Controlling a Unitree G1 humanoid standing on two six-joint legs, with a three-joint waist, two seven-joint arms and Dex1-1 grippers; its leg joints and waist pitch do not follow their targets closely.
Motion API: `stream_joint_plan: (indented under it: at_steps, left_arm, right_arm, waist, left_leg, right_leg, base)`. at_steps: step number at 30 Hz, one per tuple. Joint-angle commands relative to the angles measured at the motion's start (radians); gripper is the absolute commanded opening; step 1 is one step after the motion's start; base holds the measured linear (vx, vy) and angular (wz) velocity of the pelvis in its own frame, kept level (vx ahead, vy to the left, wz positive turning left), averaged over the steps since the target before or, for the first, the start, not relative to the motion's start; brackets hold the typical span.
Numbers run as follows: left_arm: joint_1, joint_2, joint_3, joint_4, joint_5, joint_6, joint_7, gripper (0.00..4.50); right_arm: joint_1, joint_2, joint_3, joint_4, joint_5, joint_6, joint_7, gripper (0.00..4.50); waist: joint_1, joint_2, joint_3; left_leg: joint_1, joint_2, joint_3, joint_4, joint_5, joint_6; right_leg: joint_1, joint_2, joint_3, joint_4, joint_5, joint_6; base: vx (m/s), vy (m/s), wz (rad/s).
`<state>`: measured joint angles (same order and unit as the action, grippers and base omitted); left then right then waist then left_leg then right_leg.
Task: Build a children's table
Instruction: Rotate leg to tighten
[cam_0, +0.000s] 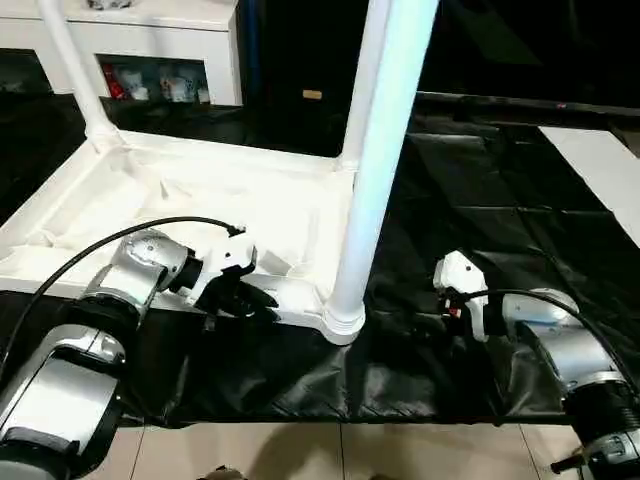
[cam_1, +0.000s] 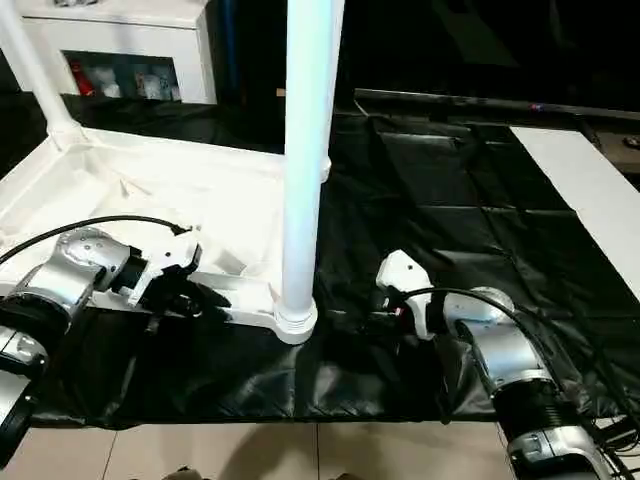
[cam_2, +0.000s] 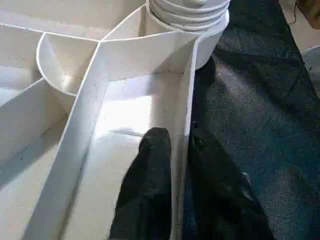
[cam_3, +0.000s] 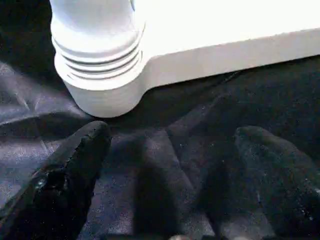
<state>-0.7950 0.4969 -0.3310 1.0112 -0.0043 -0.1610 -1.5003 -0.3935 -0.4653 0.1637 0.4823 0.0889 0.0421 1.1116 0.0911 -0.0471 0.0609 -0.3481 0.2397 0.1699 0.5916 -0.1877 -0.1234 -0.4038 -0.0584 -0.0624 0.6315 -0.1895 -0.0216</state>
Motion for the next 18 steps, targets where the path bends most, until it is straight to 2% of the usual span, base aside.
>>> stream_joint_plan:
  at_steps: [1,4,5,7,10,11,12,14,18]
  left_arm:
    - [-0.007,-0.002,-0.009,0.026,0.022,0.004,-0.009,0.39]
    - [-0.004,-0.002,-0.005,0.030,0.025,0.012,-0.007,0.21]
    - [-0.001,-0.003,0.002,0.030,0.022,0.022,-0.004,0.03]
    - [0.016,-0.007,0.017,0.005,0.007,0.064,0.010,0.01]
    - [0.037,-0.011,0.021,-0.030,0.005,0.105,0.035,0.01]
    - [0.066,-0.015,0.017,-0.084,0.010,0.150,0.065,0.01]
    - [0.083,-0.022,0.021,-0.120,0.002,0.182,0.083,0.01]
    - [0.108,-0.044,0.039,-0.188,-0.017,0.247,0.134,0.01]
    - [0.153,-0.067,0.042,-0.283,-0.014,0.278,0.194,0.01]
  right_arm:
    - [-0.004,-0.010,-0.006,-0.017,0.008,0.011,-0.002,4.50]
    - [-0.004,-0.007,-0.006,-0.022,0.011,0.014,0.000,4.50]
    - [-0.002,-0.004,-0.007,-0.030,0.016,0.018,0.005,4.50]
    - [0.003,0.008,-0.017,-0.060,0.049,0.041,0.021,4.50]
    - [0.005,0.013,-0.012,-0.076,0.061,0.051,0.032,4.50]
    - [0.001,0.027,-0.003,-0.076,0.059,0.049,0.029,4.50]
    - [-0.005,0.039,0.001,-0.067,0.055,0.045,0.019,4.50]
    - [-0.017,0.066,0.009,-0.049,0.045,0.037,-0.002,4.50]
    - [-0.043,0.109,0.027,-0.005,0.009,0.002,-0.055,4.50]
  waist:
    - [0.006,0.013,-0.071]
    - [0.006,0.012,-0.071]
    - [0.005,0.012,-0.071]
    - [0.005,0.010,-0.071]
    - [0.004,0.010,-0.071]
    - [0.004,0.011,-0.071]
    - [0.002,0.005,-0.071]
    - [-0.002,0.005,-0.069]
    - [-0.002,0.003,-0.067]
  left_leg:
    - [0.002,-0.008,0.012,-0.063,-0.185,0.019]
    - [0.001,-0.007,0.011,-0.064,-0.180,0.020]
    - [0.002,-0.007,0.011,-0.064,-0.179,0.021]
    - [0.002,-0.007,0.012,-0.063,-0.179,0.026]
    - [0.002,-0.004,0.012,-0.064,-0.178,0.028]
    - [0.002,-0.002,0.011,-0.064,-0.179,0.027]
    - [0.001,-0.001,0.011,-0.065,-0.178,0.027]
    - [0.004,-0.001,0.011,-0.067,-0.185,0.025]
    - [0.003,-0.004,0.011,-0.067,-0.185,0.022]
  right_leg:
    - [0.061,-0.064,0.044,-0.076,-0.154,-0.228]
    - [0.061,-0.064,0.043,-0.074,-0.146,-0.229]
    - [0.061,-0.064,0.043,-0.074,-0.141,-0.232]
    - [0.062,-0.064,0.043,-0.073,-0.134,-0.235]
    - [0.061,-0.066,0.043,-0.070,-0.123,-0.241]
    - [0.061,-0.068,0.044,-0.070,-0.125,-0.244]
    - [0.060,-0.070,0.044,-0.069,-0.130,-0.245]
    - [0.056,-0.071,0.044,-0.072,-0.159,-0.243]
    - [0.053,-0.070,0.045,-0.082,-0.235,-0.204]
  base:
    - [0.000,0.000,0.00]
    - [0.000,0.000,0.00]
    - [0.000,0.000,0.00]
    - [0.000,0.000,0.00]
    - [0.000,0.000,0.00]
    - [0.000,0.000,0.00]
    - [0.000,0.000,0.00]
    - [0.000,0.000,0.00]
    - [0.000,0.000,0.00]
